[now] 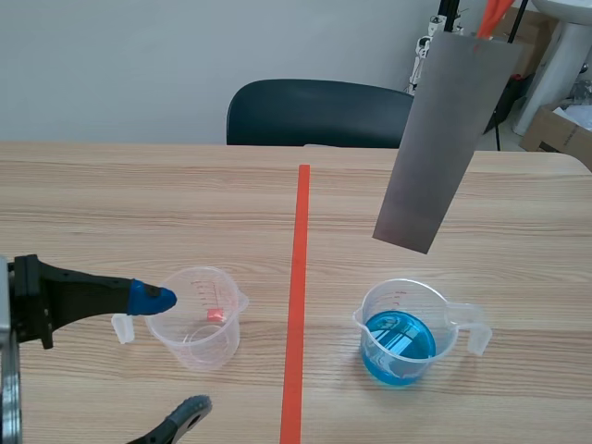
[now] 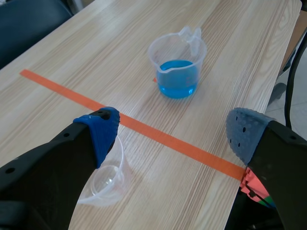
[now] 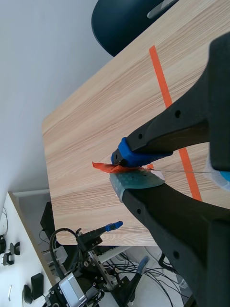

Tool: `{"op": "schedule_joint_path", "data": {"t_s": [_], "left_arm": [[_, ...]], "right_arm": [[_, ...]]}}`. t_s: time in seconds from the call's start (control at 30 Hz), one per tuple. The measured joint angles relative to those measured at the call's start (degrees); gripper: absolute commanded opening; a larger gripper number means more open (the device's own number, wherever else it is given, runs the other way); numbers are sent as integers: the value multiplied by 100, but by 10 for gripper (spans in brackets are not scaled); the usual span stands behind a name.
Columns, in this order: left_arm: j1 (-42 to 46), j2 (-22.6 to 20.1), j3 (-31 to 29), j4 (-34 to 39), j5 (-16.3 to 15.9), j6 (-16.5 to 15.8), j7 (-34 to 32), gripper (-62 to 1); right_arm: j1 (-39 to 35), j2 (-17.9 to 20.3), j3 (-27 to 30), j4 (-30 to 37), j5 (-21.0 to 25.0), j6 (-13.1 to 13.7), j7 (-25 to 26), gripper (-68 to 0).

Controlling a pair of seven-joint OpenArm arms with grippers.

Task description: Do the redox reaction experiment. lower the plate into the blue solution

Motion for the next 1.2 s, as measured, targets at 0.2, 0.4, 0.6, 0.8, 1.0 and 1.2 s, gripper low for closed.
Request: {"op": "schedule_joint_path", "data": {"t_s": [0.2, 0.4, 0.6, 0.8, 1.0, 1.2], "left_arm": [[525, 2, -295, -671, -4, 15, -925, -131], [791, 2, -511, -1574, -184, 20, -1803, -131], [979, 7, -557, -2509, -177, 17, -3023, -131], [1123, 15, -553, -3292, -173, 17, -4669, -131], [1134, 15, -553, -4013, 127, 15, -5772, -131], [1134, 63, -553, -4706, 431, 15, -6485, -132]], "right_arm": [[0, 0, 0, -2, 240, 0, -269, -677], [0, 0, 0, -2, 234, 0, -289, -677], [-2, -72, 0, -9, 186, -2, -481, -677], [-7, -420, 0, -68, 146, 0, -879, -677], [-319, -675, 0, -299, -55, 0, -850, -677], [-476, -970, 0, -557, -269, -2, -848, -677]]}}
